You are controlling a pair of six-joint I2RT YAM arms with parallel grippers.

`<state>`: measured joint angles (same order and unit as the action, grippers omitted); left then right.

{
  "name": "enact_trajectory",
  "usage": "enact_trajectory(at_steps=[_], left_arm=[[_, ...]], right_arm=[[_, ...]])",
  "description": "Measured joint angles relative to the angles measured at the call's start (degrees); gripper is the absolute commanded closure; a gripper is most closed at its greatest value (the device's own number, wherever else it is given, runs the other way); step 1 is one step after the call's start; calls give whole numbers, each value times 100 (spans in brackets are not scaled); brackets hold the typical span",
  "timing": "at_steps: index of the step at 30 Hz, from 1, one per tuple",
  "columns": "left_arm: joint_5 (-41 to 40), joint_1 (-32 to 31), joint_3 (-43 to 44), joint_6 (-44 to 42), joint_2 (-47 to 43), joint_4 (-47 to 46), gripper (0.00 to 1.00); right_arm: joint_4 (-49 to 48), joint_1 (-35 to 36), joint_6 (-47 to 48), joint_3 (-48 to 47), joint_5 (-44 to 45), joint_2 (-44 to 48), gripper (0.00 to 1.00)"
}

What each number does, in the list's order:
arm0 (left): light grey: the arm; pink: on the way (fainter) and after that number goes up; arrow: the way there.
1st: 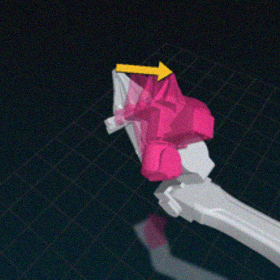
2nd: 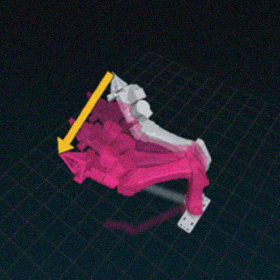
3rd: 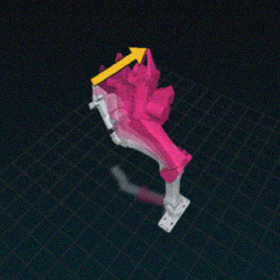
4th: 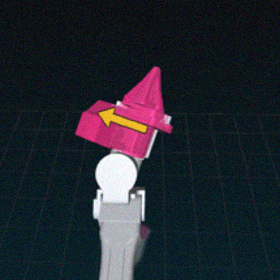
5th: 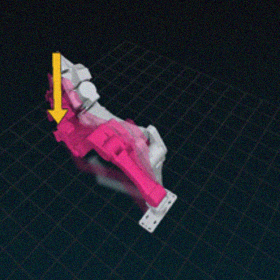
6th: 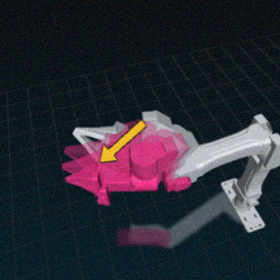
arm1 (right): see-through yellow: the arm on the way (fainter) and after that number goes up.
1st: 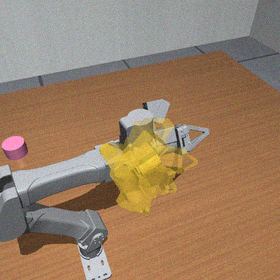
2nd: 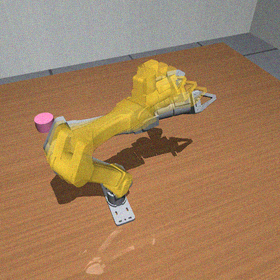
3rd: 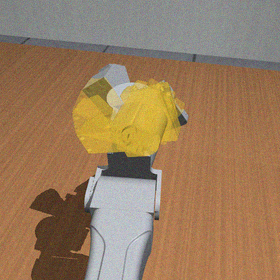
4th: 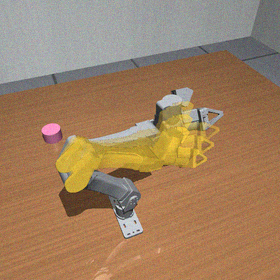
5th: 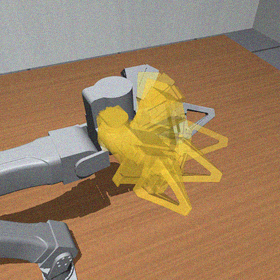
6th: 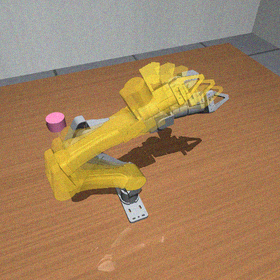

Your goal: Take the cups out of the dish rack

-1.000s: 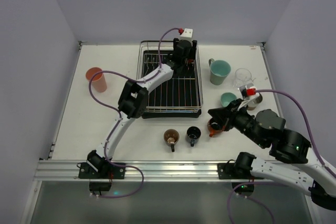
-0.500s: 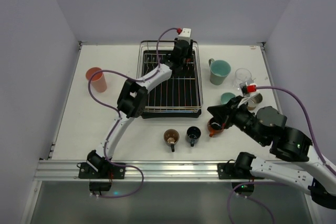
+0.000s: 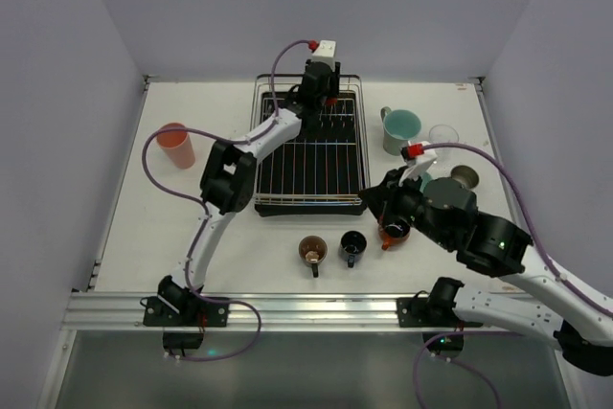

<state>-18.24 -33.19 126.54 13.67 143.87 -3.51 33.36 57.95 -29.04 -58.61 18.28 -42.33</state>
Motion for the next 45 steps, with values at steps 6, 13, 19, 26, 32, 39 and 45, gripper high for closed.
enact_trajectory(at_steps=[6, 13, 19, 26, 32, 39, 45], left_arm=[[284, 219, -59, 31, -361, -68, 100], [472, 413, -551, 26, -787, -153, 100], [651, 417, -1443, 68, -1493, -197, 100], [1005, 431, -2743, 496, -2634, -507, 100], [1692, 474, -3832, 1274, -3613, -874, 100], [2455, 494, -5071, 2218, -4843, -1589, 100], [2846, 494, -5982, 2962, -5624, -2277, 100]], right_arm=[[-365, -470, 15, 179, -463, -435, 97], [-1086, -1467, -85, 186, -1379, -1189, 80], [-2081, -2087, -590, 173, -2269, -2096, 62], [-3314, -2551, -1403, 173, -2894, -2669, 41], [-4367, -2774, -1926, 212, -3257, -2868, 29], [-5324, -2802, -2374, 800, -3394, -2761, 28], [-5783, -2802, -2634, 1198, -3458, -2649, 31]])
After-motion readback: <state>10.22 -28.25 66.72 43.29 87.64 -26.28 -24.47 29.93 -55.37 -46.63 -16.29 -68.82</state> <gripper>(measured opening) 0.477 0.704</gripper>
